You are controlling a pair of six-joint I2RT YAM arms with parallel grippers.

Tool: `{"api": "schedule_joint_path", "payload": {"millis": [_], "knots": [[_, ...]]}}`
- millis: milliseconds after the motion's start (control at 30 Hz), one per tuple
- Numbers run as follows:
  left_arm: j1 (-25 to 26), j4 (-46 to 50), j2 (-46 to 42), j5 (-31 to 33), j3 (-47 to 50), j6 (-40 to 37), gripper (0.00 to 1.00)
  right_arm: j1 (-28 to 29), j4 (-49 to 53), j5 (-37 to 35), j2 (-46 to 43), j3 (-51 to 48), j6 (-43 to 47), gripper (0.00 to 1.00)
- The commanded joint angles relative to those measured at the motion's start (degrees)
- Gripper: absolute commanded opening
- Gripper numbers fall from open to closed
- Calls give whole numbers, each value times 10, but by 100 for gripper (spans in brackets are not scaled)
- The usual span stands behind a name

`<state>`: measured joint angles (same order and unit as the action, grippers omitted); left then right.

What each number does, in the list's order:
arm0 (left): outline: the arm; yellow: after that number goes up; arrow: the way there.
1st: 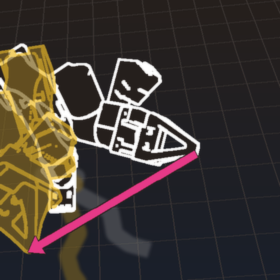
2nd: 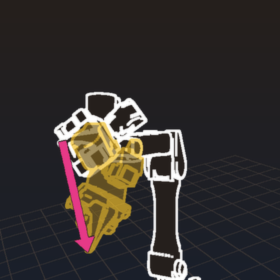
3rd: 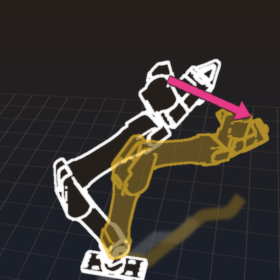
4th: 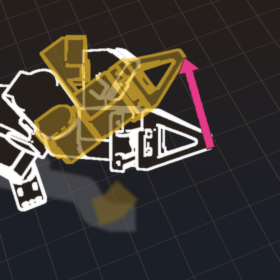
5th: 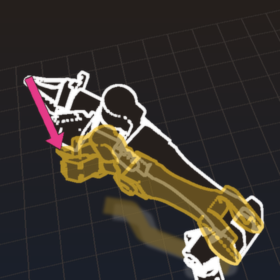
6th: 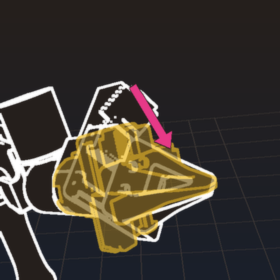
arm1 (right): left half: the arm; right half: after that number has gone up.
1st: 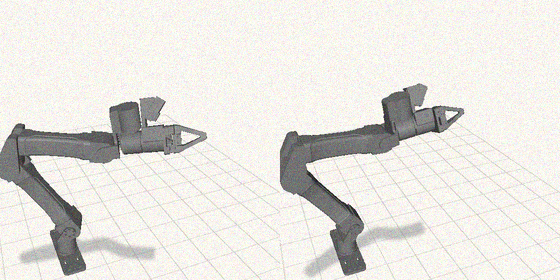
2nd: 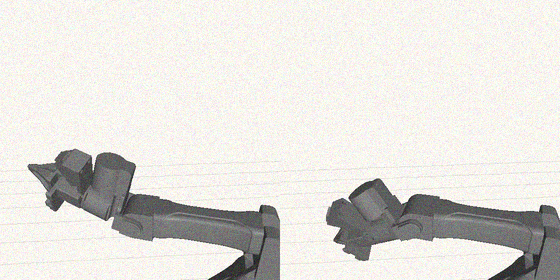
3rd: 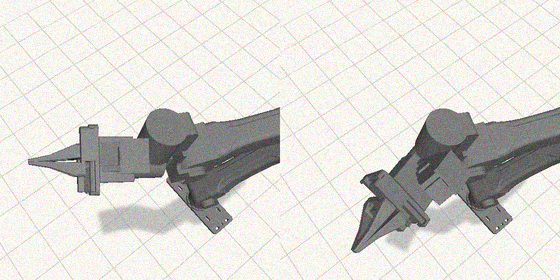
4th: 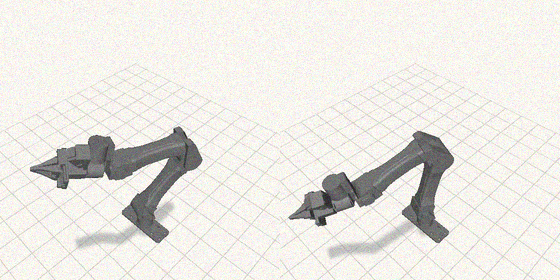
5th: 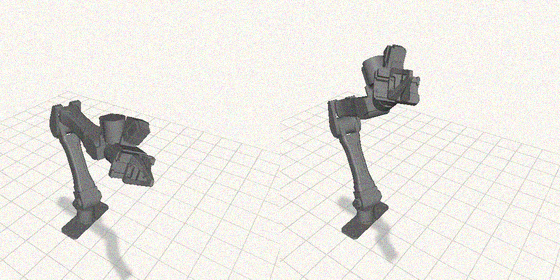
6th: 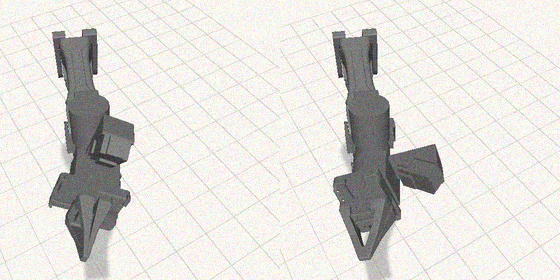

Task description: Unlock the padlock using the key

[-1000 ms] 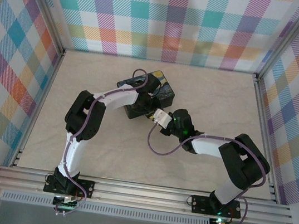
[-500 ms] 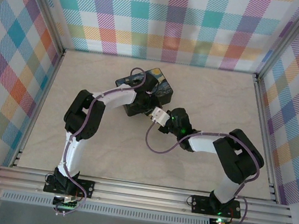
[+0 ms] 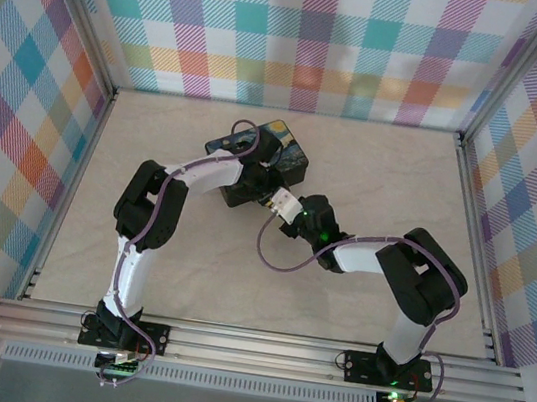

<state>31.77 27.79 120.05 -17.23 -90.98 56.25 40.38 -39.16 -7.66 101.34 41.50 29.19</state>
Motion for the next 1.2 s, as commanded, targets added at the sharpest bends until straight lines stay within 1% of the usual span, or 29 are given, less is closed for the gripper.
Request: {"api": "schedule_joint_path", "payload": {"millis": [0,200,300,400,433,667,767,867,900,1000,1067,1133,1167], "knots": [[25,54,3,-125,18,47,5,7,-42,-30,22,31,-95,8],[25,36,1,-129,30,60,5,20,-49,-73,22,33,-221,5],[25,27,-2,-130,37,66,5,22,-29,-100,19,43,-314,0],[25,24,-3,-127,38,69,5,22,-22,-119,16,40,-403,0],[25,23,-3,-126,39,70,5,22,-21,-122,17,37,-448,0],[25,13,0,-126,48,79,5,22,-49,-139,16,18,-667,0],[24,13,-3,-125,51,78,5,22,-58,-122,5,12,-692,0],[21,12,-6,-123,54,77,5,18,-34,-101,-21,6,-681,0],[20,11,-6,-123,55,77,5,12,-32,-79,-27,5,-672,0],[19,8,-2,-125,55,77,5,4,-2,-49,-37,10,-651,0],[17,8,-3,-124,58,77,5,-4,0,-35,-38,5,-657,0],[15,9,-3,-122,58,76,5,-19,-1,4,-37,3,-676,0],[13,11,-3,-121,60,76,5,-27,-1,27,-38,4,-683,2]]}}
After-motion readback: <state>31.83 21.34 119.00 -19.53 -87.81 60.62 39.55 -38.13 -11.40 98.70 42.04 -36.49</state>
